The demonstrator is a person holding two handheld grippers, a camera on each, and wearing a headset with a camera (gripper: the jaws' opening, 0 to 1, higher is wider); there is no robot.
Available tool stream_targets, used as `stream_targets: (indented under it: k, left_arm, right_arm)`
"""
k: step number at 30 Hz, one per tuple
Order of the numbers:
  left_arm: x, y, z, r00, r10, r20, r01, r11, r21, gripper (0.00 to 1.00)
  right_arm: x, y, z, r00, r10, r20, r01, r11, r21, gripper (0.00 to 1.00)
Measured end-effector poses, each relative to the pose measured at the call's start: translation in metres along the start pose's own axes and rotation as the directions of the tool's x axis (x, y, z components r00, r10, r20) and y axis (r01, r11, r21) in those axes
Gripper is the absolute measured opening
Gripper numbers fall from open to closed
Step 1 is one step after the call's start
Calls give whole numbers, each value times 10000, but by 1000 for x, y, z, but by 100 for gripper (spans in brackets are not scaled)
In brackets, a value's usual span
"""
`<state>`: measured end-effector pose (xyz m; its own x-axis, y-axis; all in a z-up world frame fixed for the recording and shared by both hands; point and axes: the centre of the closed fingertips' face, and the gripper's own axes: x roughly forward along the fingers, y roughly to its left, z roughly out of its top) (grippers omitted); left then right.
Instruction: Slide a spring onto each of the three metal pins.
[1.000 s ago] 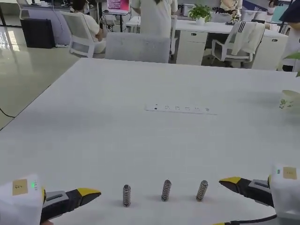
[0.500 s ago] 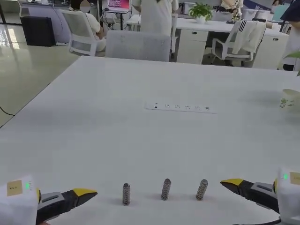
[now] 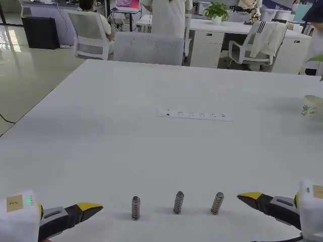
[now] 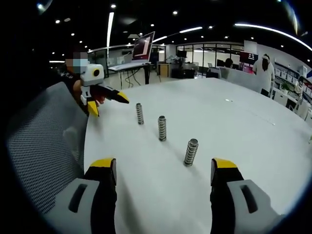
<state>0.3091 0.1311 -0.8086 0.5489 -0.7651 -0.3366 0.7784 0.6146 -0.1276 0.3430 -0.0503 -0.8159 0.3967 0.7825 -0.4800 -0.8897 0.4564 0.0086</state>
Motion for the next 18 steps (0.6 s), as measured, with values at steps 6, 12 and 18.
stream_targets:
  k: [6, 12, 18]
  left_arm:
    - [1, -1, -1, 10000, -61, -31, 61, 10000, 17, 65]
    - [1, 0, -1, 10000, -49, -31, 49, 10000, -23, 66]
    - [1, 0, -2, 10000, -56, -42, 56, 10000, -36, 67]
  right_arm:
    - [0, 0, 1, 10000, -9, 48, 8, 10000, 18, 79]
    - [-1, -1, -1, 10000, -51, 61, 51, 10000, 20, 79]
    - [-3, -3, 0, 9998, -138, 145, 138, 9999, 9, 79]
